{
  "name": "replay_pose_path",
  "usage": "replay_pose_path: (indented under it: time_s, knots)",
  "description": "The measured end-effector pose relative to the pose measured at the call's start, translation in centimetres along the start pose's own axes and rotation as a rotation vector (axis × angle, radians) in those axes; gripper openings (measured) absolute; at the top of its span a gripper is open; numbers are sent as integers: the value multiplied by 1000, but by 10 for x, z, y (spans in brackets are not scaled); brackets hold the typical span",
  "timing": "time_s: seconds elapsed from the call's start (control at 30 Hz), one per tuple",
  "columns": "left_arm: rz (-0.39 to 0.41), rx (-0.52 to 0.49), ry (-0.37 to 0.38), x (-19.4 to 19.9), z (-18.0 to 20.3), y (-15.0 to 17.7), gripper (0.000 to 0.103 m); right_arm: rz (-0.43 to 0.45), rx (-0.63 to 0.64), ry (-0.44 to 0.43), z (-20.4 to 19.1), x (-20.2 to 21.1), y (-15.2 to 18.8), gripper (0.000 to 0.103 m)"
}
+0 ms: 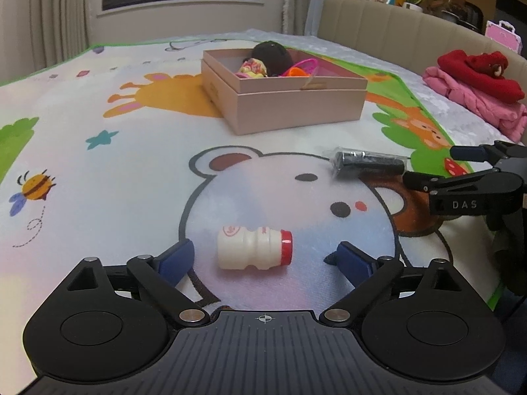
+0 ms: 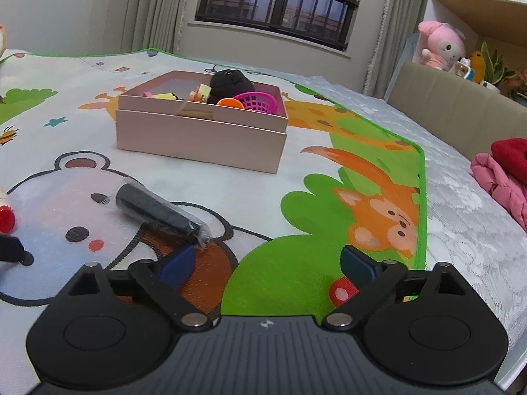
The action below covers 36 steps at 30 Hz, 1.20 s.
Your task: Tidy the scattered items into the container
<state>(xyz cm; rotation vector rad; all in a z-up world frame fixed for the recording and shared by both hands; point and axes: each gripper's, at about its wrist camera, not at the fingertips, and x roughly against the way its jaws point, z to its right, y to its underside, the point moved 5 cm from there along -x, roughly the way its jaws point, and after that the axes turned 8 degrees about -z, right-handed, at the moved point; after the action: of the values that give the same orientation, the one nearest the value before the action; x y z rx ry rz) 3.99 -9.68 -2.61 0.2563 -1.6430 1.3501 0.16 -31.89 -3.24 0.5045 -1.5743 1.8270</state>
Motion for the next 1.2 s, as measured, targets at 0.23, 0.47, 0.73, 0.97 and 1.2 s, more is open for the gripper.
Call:
replay_pose_path:
  time_s: [0.23, 0.47, 0.73, 0.97, 1.2]
  knots:
    - [8, -8, -1, -2, 1, 1, 100, -5, -22, -15, 4, 2, 4, 97]
    - [2, -4, -25, -5, 6, 0, 103, -3, -43, -11, 15, 6, 10, 97]
    - [-19, 2, -71, -5, 11, -1, 103, -1, -132, 2, 33, 8, 14, 93]
    - [-15, 2, -73, -5, 11, 1, 103, -7, -81, -150, 1, 14, 0, 60]
    - [-22, 1, -76, -5, 11, 1, 103, -15, -18, -18, -13, -6, -19, 60]
